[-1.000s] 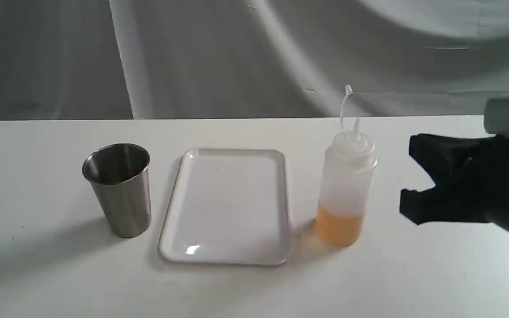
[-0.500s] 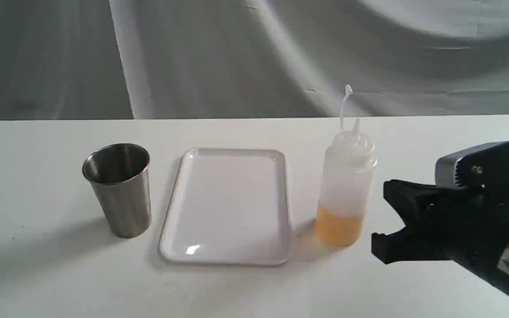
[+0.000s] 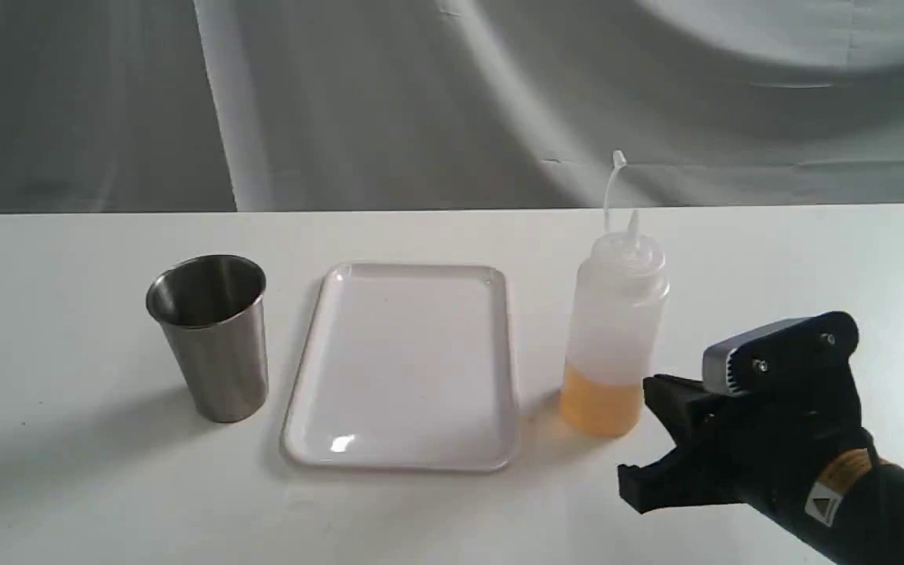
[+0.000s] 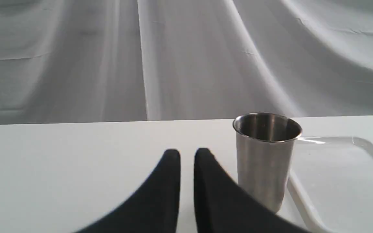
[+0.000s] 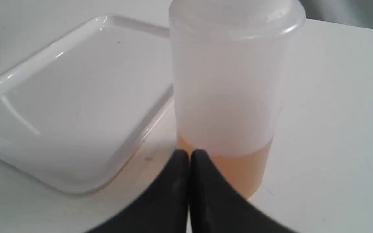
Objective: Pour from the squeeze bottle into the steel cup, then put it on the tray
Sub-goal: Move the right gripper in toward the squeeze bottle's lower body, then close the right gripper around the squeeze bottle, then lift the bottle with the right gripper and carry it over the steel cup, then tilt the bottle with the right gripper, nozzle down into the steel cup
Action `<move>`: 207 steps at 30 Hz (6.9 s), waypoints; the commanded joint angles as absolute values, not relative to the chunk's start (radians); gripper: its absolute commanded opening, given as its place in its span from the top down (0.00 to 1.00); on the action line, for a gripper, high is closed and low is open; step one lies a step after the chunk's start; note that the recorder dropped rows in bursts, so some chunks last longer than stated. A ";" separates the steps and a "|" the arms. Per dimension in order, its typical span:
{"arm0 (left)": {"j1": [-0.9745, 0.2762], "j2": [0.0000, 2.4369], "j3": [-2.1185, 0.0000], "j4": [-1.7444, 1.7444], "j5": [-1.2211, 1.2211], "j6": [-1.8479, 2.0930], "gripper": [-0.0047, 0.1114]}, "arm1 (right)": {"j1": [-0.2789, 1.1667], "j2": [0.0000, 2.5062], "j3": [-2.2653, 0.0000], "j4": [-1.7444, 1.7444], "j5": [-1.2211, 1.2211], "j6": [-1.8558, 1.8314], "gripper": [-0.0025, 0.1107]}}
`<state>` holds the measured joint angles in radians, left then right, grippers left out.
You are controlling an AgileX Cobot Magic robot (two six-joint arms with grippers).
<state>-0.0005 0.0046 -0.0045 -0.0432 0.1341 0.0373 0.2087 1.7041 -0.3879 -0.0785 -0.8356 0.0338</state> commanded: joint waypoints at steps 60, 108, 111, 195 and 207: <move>0.000 0.000 0.000 -0.046 0.133 0.036 0.89 | 0.210 1.967 -0.591 -0.011 -0.929 0.026 0.20; 0.000 0.000 0.000 -0.046 0.133 0.036 0.89 | 0.210 1.900 -0.666 0.060 -0.888 0.038 0.57; 0.000 0.000 0.000 -0.046 0.133 0.036 0.89 | 0.210 1.812 -0.666 0.071 -0.832 0.032 0.57; 0.000 0.000 0.000 -0.046 0.133 0.033 0.89 | 0.687 2.172 -1.805 -1.104 0.700 0.356 0.57; 0.000 0.000 0.000 -0.046 0.133 0.035 0.89 | 0.687 2.172 -1.805 -1.108 0.700 0.311 0.57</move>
